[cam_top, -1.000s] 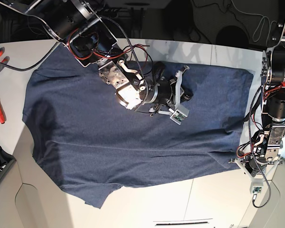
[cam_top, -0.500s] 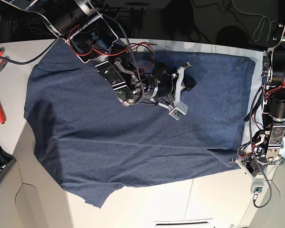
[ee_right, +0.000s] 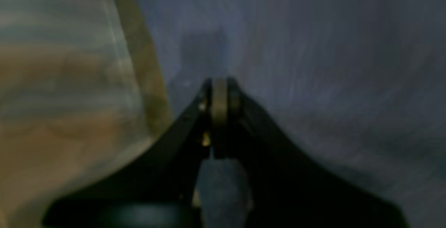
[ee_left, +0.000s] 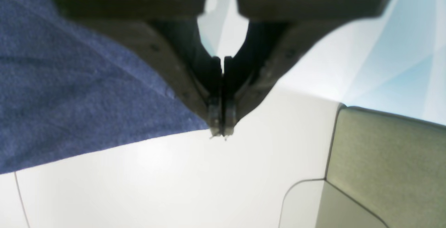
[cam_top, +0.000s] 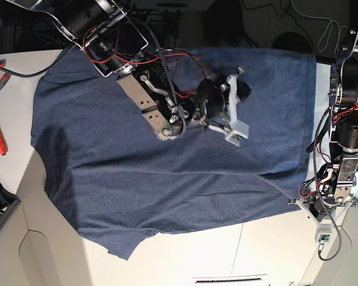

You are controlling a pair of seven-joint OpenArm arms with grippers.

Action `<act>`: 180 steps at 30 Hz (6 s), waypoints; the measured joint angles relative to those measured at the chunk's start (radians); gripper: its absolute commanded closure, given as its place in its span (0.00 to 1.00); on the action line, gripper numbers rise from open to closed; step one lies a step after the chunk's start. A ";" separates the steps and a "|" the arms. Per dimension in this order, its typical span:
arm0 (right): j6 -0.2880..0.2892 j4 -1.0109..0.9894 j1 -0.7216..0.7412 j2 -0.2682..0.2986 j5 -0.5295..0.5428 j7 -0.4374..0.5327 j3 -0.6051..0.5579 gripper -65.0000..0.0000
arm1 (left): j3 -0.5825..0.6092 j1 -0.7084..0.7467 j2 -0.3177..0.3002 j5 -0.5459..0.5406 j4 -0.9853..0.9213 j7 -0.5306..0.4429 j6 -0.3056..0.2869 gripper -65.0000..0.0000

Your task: Layout the t-shirt on the table in an organized manner, then fold the t-shirt properly

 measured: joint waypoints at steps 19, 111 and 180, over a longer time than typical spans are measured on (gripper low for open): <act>-0.245 -0.076 0.005 -0.005 -0.544 0.411 0.000 1.00 | 0.000 0.000 0.002 0.000 0.000 -0.004 -0.035 1.00; -0.052 0.015 0.036 -0.005 -0.336 0.013 0.021 1.00 | 0.000 0.001 0.000 0.000 0.000 0.000 -0.035 1.00; -0.026 0.620 -0.482 0.369 -0.245 0.209 0.816 1.00 | -0.482 0.815 -0.057 -0.276 0.877 0.373 -0.426 1.00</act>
